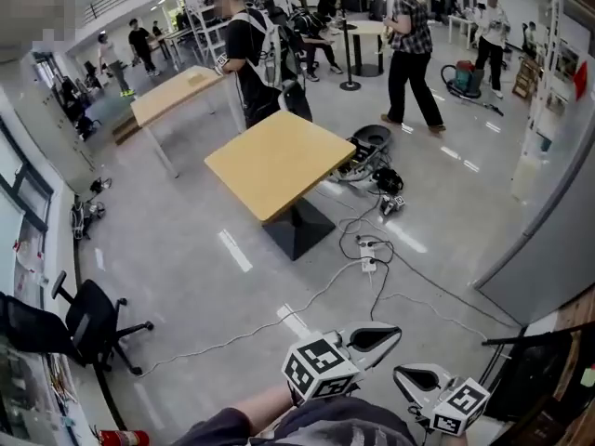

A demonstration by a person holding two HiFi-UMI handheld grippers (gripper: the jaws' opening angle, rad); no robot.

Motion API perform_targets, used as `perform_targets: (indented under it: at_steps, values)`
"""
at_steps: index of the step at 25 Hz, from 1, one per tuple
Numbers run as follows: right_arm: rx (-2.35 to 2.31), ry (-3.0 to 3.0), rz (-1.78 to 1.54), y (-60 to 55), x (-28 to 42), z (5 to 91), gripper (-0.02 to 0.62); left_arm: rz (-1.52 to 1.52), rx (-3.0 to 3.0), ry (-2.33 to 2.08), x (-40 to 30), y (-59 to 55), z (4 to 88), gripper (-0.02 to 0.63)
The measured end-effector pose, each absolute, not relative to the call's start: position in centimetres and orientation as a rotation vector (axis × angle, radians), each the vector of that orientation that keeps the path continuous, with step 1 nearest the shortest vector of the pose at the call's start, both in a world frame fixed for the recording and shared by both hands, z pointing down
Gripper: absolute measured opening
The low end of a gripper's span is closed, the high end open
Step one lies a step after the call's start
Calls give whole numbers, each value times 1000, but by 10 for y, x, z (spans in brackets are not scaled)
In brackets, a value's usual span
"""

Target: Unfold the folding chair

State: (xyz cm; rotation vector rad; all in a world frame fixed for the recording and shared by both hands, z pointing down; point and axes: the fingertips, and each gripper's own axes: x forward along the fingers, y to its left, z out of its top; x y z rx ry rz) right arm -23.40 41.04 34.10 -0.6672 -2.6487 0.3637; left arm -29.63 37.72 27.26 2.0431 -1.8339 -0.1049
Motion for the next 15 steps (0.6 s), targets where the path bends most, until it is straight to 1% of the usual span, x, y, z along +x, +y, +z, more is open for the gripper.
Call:
perform_targets:
  at_steps: [5,9,11,15]
  values:
    - [-857,-2493,501,453,-274,358,0,-68,1996,-1915,-325,404,289,3]
    - [-959,-2438,439,476,-301,362,0,-219,1999,-1824,-344,412,294,2]
    - [-1016,-2398,463,483,-305,356,0,-278,2017,-1770,-350,411,294,2]
    - [-1174,-2262,614,503,-292,340,0,-320,2079,-1670,-345,408,292,2]
